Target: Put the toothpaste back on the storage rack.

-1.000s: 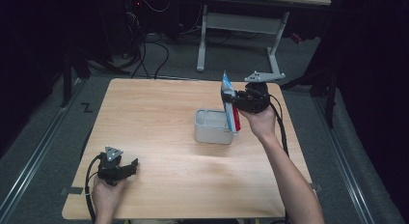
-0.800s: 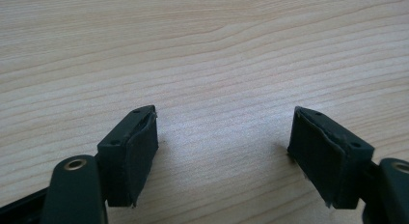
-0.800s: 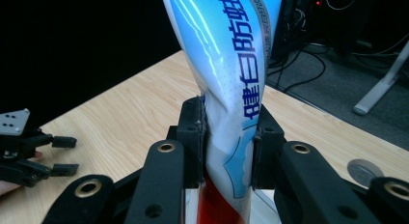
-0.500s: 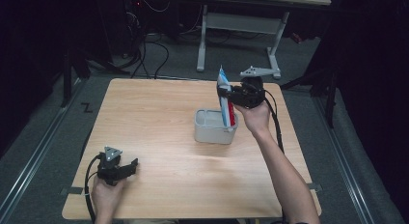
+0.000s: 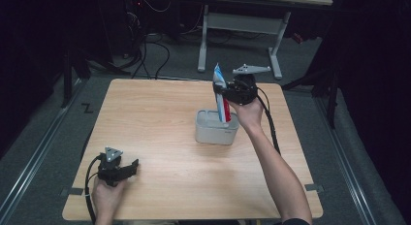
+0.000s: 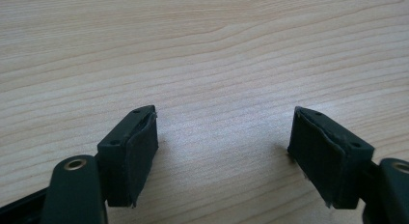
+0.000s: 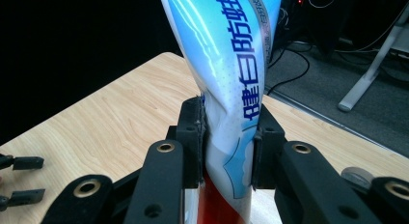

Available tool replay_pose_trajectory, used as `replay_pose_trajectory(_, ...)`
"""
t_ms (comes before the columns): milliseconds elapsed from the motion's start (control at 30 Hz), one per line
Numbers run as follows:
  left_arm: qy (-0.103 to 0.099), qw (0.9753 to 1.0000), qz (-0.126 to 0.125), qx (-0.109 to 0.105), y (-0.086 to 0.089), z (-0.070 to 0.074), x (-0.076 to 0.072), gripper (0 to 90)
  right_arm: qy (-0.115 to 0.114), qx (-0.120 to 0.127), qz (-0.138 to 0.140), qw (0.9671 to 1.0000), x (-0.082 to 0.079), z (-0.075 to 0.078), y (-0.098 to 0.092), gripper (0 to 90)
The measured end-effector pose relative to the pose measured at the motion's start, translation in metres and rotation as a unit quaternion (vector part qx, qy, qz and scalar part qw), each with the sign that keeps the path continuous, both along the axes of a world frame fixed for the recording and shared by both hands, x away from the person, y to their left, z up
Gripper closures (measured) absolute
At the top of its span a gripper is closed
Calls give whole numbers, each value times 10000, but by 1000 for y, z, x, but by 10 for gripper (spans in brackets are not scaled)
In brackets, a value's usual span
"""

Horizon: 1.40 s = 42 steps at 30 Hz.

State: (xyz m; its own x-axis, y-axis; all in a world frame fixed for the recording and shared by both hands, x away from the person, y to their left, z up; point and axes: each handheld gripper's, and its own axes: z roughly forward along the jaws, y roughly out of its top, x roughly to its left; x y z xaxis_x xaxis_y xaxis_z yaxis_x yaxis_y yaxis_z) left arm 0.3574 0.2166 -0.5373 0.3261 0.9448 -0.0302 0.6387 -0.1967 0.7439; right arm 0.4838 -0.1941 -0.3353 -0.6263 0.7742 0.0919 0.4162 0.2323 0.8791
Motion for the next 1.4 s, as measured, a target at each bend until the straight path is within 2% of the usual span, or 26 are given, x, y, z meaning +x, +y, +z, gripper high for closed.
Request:
replay_pose_trajectory(467, 3, 10000, -1, 2, 0, 0, 0, 259, -57, -204, -66, 9998, 7, -10, 9, 710)
replay_pose_trajectory(733, 5, 10000, -6, 9, 0, 0, 0, 258, 57, -242, -52, 9997, 11, -18, 12, 709)
replay_pose_trajectory(867, 5, 10000, -10, 11, 0, 0, 0, 257, 102, -380, -20, 9992, 13, -21, 13, 708)
replay_pose_trajectory(1400, 7, 10000, -14, 17, 0, 0, 0, 257, 310, -512, 2, 9982, 15, -32, 14, 707)
